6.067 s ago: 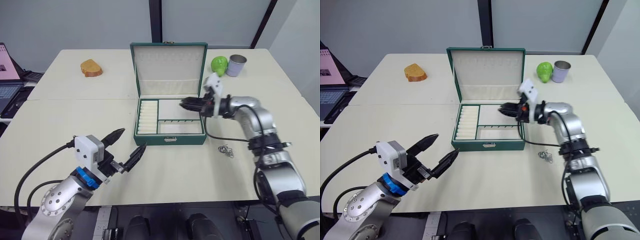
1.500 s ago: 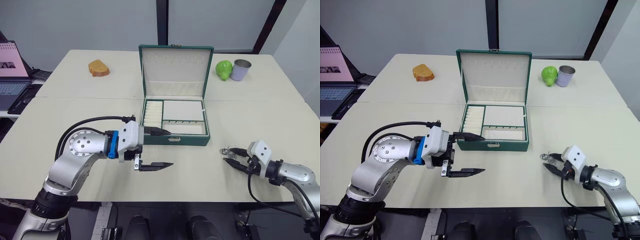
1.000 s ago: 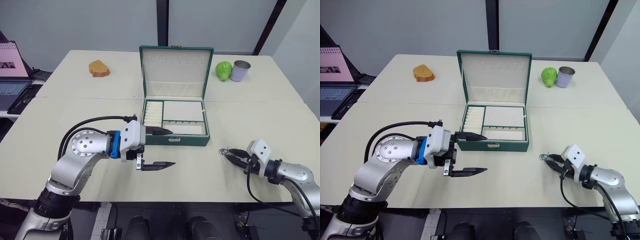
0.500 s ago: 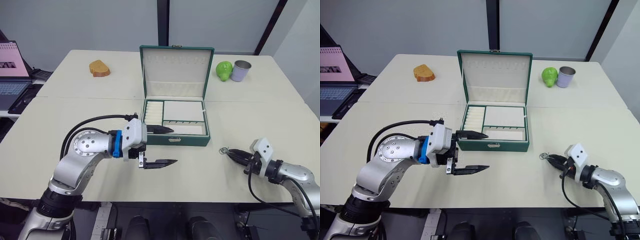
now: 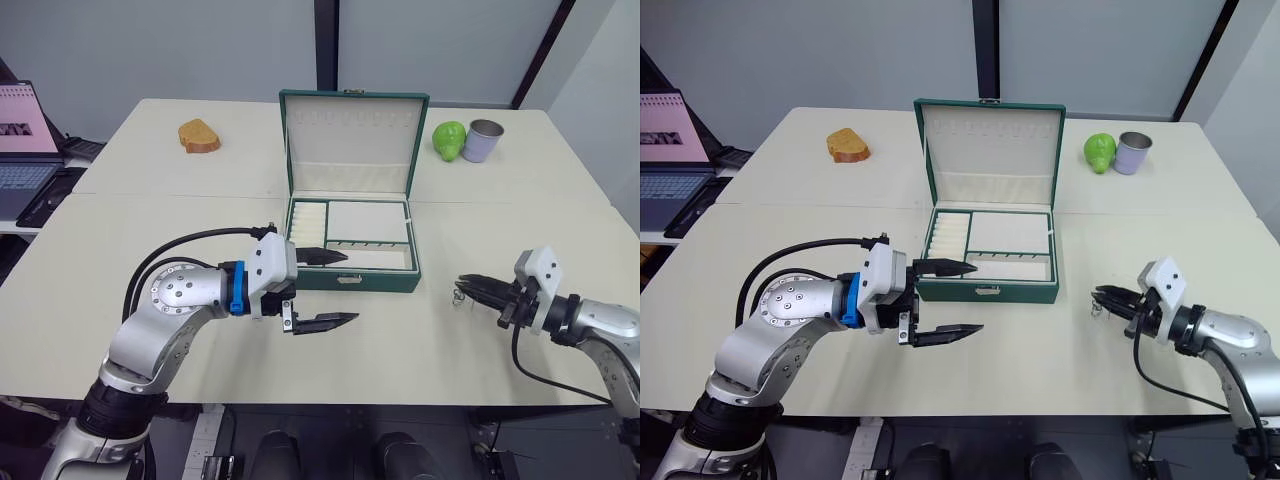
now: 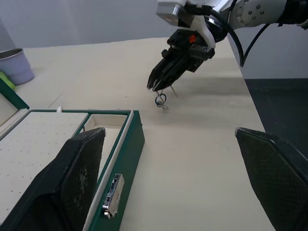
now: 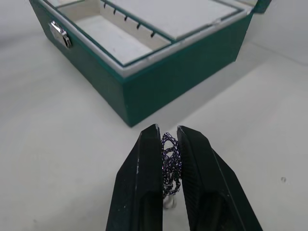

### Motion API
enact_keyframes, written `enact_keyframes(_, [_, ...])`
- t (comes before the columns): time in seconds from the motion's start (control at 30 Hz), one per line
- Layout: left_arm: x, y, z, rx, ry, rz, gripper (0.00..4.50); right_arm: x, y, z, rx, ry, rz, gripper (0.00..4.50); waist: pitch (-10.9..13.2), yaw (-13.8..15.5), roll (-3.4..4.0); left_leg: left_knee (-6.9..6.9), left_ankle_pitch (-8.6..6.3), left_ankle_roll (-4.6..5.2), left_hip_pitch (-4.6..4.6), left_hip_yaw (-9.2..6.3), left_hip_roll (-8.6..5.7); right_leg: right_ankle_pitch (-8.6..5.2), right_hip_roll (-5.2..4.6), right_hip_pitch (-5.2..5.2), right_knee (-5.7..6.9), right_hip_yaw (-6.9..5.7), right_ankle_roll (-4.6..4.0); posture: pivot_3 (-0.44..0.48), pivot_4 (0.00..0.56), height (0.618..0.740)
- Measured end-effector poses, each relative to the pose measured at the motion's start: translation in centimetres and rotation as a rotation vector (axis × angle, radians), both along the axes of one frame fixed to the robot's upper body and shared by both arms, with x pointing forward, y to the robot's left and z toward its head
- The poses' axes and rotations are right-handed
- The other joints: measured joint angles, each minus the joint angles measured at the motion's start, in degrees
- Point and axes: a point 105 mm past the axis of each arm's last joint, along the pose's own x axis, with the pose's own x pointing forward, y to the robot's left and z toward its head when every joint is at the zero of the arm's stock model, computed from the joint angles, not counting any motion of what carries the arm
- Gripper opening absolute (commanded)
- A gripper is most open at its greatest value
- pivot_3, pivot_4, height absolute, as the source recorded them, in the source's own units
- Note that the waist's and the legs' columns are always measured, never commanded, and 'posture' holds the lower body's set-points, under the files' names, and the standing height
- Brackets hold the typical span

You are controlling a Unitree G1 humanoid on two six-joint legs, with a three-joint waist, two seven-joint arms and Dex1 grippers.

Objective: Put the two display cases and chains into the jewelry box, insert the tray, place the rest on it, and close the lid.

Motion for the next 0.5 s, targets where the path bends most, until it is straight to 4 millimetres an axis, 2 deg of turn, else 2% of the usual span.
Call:
enact_keyframes(0.2, [-0.2, 0.0, -0.2, -0.030, 0.024, 0.039, 4.50, 0.7, 0.7, 3.5, 0.024, -0.070, 0.027, 0.26, 0.00, 0.00, 0.00, 0.00, 0.00, 0.00, -0.02, -0.01, 0.00, 0.00, 0.00, -0.02, 0.00, 0.00, 0.00, 0.000, 0.150, 0.740])
enact_keyframes(0.5, [0.4, 1.8, 0.0, -0.139, 0.028, 0.256, 4.50, 2.0, 2.8, 8.4, 0.063, -0.172, 0.096, 0.26, 0.02, -0.09, 0.02, -0.01, 0.00, 0.01, -0.05, -0.02, 0.02, 0.00, -0.01, -0.08, -0.01, -0.01, 0.00, 0.000, 0.150, 0.740])
